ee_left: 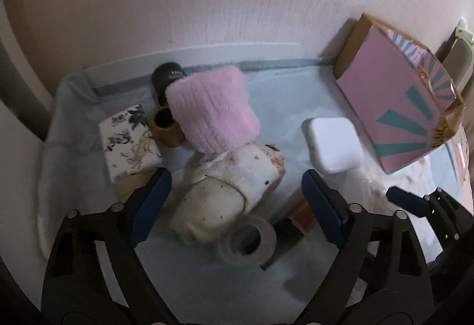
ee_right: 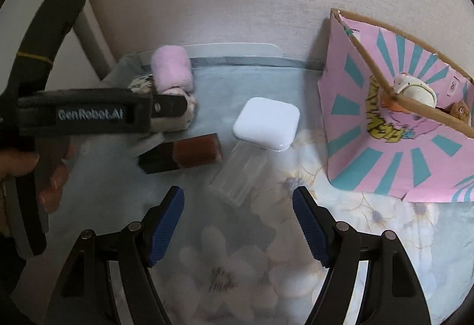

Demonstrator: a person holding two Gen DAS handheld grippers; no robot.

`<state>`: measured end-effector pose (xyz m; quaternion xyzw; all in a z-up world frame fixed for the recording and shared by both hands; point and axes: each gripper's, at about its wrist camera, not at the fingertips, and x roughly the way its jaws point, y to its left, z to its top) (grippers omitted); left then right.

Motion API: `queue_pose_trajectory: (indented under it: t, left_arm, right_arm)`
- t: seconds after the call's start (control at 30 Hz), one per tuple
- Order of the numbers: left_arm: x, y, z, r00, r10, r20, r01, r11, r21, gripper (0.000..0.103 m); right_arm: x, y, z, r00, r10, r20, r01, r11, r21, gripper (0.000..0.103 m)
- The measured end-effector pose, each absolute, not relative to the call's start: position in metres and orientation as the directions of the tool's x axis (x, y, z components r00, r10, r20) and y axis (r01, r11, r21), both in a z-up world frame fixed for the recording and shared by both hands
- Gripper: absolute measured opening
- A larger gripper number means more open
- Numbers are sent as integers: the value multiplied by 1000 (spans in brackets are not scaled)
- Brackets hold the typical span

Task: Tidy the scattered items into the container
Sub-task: 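Grasp the clear plastic cup with right tool while left tool grasps rolled socks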

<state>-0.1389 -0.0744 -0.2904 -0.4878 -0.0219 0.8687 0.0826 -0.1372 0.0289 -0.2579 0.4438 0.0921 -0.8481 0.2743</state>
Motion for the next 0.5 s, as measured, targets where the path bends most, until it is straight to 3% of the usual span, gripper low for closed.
queue_pose_trajectory:
  t: [0.13, 0.23, 0.33, 0.5]
  left_arm:
    - [-143, -72, -298, -498, 171, -850, -136, -984, -118, 69]
    - [-143, -75, -299, -500, 178, -847, -135, -983, -127, 58]
    - [-141, -77, -298, -503, 185, -845, -131, -982, -136, 46]
    - [-136, -78, -291, -506, 200, -839, -124, -979, -158, 35]
  right_arm:
    - [-146, 24, -262, -484, -378, -790, 536, -841, 75, 72]
    - [-148, 15, -268, -493, -371, -787, 546, -836, 52, 58]
    - [-147, 6, -272, -488, -352, -799, 566, -824, 17, 39]
    - [-143, 5, -268, -501, -356, -789, 573, -819, 6, 32]
